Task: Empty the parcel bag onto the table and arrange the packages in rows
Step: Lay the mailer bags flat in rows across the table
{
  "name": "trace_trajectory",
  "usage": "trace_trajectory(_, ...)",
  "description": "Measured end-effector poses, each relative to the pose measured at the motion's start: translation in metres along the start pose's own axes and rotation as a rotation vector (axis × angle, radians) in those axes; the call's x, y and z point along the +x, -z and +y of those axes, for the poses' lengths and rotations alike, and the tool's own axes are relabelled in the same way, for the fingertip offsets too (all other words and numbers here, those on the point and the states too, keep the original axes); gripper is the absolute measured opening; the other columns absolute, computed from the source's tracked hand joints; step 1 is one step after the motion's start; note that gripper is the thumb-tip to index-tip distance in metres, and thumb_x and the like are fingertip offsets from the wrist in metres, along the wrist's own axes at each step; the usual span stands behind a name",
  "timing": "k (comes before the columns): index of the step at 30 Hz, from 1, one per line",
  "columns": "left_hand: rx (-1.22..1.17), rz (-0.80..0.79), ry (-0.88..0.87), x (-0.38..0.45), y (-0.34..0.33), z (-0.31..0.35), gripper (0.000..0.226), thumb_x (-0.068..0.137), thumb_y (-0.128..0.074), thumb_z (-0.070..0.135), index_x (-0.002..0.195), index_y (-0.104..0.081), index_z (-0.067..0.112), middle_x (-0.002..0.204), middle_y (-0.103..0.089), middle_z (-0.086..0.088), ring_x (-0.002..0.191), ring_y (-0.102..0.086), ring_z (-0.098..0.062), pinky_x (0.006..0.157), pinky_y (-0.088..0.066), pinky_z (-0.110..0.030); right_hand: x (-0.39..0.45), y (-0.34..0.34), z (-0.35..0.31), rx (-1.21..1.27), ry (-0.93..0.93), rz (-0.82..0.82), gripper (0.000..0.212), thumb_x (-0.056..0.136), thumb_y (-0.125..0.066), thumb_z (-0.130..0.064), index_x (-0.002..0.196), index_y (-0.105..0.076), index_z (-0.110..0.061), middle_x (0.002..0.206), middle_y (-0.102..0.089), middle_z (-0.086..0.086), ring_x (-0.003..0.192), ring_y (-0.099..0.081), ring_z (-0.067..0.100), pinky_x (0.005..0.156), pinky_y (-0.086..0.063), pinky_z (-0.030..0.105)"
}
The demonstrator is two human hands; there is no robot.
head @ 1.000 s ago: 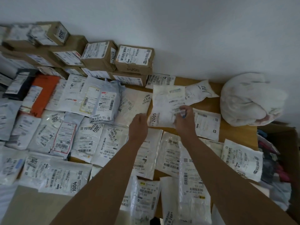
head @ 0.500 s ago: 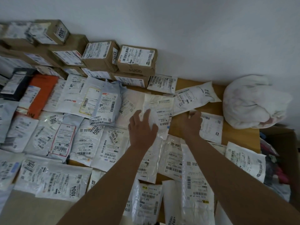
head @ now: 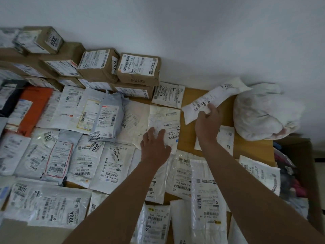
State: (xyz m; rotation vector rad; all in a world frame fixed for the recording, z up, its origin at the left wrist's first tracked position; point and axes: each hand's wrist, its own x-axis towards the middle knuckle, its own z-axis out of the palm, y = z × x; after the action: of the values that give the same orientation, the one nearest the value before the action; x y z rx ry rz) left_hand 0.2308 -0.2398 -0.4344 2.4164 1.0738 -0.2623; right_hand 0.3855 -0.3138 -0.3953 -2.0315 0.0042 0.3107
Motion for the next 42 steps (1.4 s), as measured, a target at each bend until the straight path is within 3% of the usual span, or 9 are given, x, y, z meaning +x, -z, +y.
trace_trajectory(7,0.006,0.017,0.004,-0.001,0.000,0.000,0.061,0.085,-0.056,0.036,0.142,-0.035,0.028,0.152,-0.021,-0.010,0.138,-0.021,-0.033,0.114,-0.027,-0.049,0.005,-0.001,-0.003,0.452,-0.178,-0.088,0.048,0.096,-0.051,-0.011,0.143,-0.048,-0.019,0.134,-0.054,-0.001,0.089,-0.059,-0.002,0.070,-0.048,0.013)
trace_trajectory(10,0.009,0.039,0.002,-0.001,-0.002,-0.001,0.060,0.085,-0.056,0.036,0.141,-0.037,0.028,0.149,-0.026,-0.008,0.137,-0.024,-0.032,0.112,-0.028,-0.047,-0.014,-0.001,-0.011,0.283,0.038,-0.122,0.048,0.097,-0.048,-0.014,0.146,-0.044,-0.015,0.136,-0.049,-0.008,0.084,-0.056,-0.009,0.066,-0.044,0.007)
trace_trajectory(17,0.014,0.039,-0.009,-0.001,-0.002,-0.003,0.058,0.085,-0.056,0.034,0.140,-0.039,0.029,0.147,-0.027,-0.006,0.135,-0.026,-0.029,0.111,-0.029,-0.045,0.012,-0.006,-0.001,0.170,0.018,-0.076,0.062,0.094,-0.043,-0.003,0.153,-0.029,-0.014,0.159,-0.024,0.000,0.109,-0.043,-0.004,0.072,-0.036,-0.004)
trace_trajectory(19,0.013,0.039,-0.010,-0.001,-0.002,-0.003,0.058,0.085,-0.056,0.034,0.141,-0.038,0.029,0.148,-0.026,-0.007,0.136,-0.025,-0.029,0.112,-0.028,-0.044,0.029,-0.008,0.007,0.280,-0.071,-0.073,0.065,0.093,-0.046,-0.002,0.154,-0.028,-0.017,0.156,-0.027,0.000,0.126,-0.042,0.007,0.093,-0.040,0.008)
trace_trajectory(21,0.023,0.044,-0.015,-0.001,-0.003,-0.003,0.059,0.085,-0.056,0.034,0.141,-0.038,0.028,0.148,-0.027,-0.007,0.136,-0.026,-0.029,0.111,-0.028,-0.044,0.039,-0.012,0.014,0.403,-0.187,-0.120,0.071,0.089,-0.050,-0.005,0.154,-0.028,-0.022,0.149,-0.038,-0.002,0.124,-0.048,0.010,0.101,-0.045,0.027)
trace_trajectory(26,0.021,0.039,-0.017,0.000,-0.002,-0.004,0.058,0.085,-0.058,0.034,0.140,-0.039,0.029,0.148,-0.028,-0.006,0.135,-0.027,-0.029,0.111,-0.029,-0.044,0.049,-0.023,0.015,0.680,-0.413,-0.201,0.050,0.089,-0.044,0.005,0.123,-0.045,-0.031,0.065,-0.042,-0.010,0.062,-0.033,0.004,0.064,-0.035,0.018)
trace_trajectory(30,0.000,0.018,-0.006,0.001,-0.001,-0.004,0.059,0.086,-0.057,0.036,0.142,-0.039,0.029,0.149,-0.026,-0.006,0.137,-0.025,-0.028,0.113,-0.026,-0.043,0.049,-0.030,0.009,0.813,-0.526,-0.177,0.031,0.091,-0.044,0.004,0.099,-0.044,-0.026,0.079,-0.039,-0.006,0.067,-0.038,0.005,0.074,-0.041,0.017)
trace_trajectory(35,0.004,0.012,-0.007,0.001,0.000,-0.004,0.059,0.086,-0.056,0.036,0.142,-0.039,0.029,0.150,-0.025,-0.006,0.137,-0.025,-0.028,0.113,-0.026,-0.043,0.043,-0.031,0.004,0.409,-0.468,-0.167,0.064,0.093,-0.043,-0.002,0.151,-0.030,-0.026,0.127,-0.047,0.001,0.085,-0.050,0.008,0.074,-0.045,0.024)
trace_trajectory(42,0.017,0.046,-0.001,0.000,-0.002,0.001,0.060,0.086,-0.054,0.036,0.142,-0.038,0.025,0.151,-0.023,-0.008,0.140,-0.021,-0.030,0.115,-0.025,-0.046,-0.002,0.021,0.058,-0.848,0.039,-0.158,0.049,0.090,-0.054,-0.039,0.133,-0.048,-0.017,0.141,-0.039,0.014,0.128,-0.035,0.038,0.102,-0.034,0.047)
